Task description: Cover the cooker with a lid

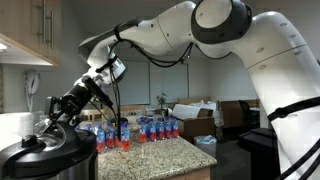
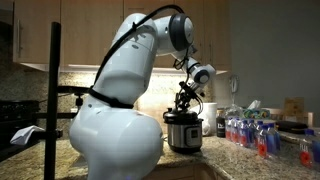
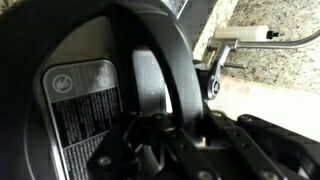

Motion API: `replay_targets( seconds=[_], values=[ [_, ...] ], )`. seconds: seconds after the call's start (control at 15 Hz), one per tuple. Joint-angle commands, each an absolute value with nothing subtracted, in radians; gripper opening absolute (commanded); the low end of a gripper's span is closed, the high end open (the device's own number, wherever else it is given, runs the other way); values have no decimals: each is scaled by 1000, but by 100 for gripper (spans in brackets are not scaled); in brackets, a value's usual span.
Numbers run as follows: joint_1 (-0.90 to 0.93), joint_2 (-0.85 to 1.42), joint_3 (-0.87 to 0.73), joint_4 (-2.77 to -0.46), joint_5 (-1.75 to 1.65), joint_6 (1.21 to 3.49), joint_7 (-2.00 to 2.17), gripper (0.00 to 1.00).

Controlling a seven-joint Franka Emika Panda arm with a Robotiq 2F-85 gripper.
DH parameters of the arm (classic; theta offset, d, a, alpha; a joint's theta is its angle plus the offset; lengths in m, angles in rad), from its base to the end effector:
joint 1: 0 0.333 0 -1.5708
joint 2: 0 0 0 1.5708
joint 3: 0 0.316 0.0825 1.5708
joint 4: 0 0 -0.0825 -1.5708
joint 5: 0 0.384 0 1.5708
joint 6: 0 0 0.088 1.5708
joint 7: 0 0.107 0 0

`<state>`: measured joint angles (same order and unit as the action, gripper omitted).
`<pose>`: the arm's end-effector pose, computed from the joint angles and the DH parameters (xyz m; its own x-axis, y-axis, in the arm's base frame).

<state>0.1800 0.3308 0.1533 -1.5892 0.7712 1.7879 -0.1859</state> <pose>0.5996 0.2584 0.4614 0.9496 0.3074 -0.0617 0.1731 -0.6781 -0.7143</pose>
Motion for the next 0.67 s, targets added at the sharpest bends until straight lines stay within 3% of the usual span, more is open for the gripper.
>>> replay_targets(
  seconds=[0.0, 0.6],
  values=[
    [147, 372, 172, -1515, 792, 1725, -200, 6],
    [164, 383, 178, -1426, 774, 1736, -150, 6]
  ],
)
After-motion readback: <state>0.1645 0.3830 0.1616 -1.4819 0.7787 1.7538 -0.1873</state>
